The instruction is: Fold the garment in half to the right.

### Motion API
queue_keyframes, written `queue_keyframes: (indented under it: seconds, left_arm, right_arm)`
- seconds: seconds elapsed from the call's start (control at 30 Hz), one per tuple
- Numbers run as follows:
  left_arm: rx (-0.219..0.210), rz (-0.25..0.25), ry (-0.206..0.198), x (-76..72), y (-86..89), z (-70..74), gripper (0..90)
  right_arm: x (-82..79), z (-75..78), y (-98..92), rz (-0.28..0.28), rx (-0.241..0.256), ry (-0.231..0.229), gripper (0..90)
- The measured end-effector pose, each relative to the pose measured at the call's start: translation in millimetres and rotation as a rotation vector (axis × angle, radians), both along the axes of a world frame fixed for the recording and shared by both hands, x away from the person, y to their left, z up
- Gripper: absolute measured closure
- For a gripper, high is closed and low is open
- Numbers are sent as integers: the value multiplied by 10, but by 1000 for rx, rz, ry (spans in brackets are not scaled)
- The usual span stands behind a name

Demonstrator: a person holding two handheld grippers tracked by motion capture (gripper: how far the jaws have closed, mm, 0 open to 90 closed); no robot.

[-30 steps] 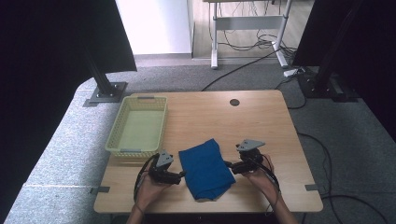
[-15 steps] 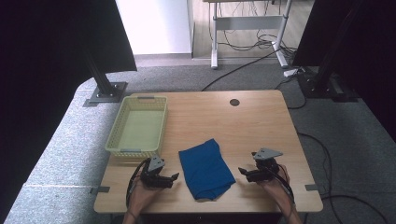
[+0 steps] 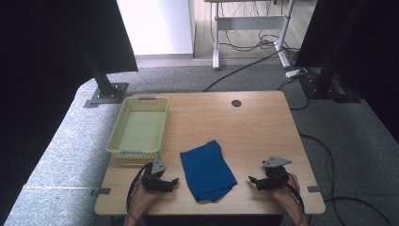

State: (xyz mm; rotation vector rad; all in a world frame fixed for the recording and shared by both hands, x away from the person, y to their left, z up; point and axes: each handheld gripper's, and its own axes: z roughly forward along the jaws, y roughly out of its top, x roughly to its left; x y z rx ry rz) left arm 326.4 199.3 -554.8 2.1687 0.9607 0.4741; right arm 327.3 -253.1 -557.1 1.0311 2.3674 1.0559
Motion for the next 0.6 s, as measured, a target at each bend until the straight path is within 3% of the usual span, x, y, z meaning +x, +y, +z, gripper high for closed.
queue_keyframes:
  seconds: [0.13, 0.6]
  left_arm:
    - [-20, 7, 15, 16, 26, -14, 100]
    - [-14, -1, 21, 25, 29, -16, 73]
  right_arm:
    - [-9, -41, -23, -4, -11, 16, 94]
    - [-6, -53, -43, -17, 3, 35, 78]
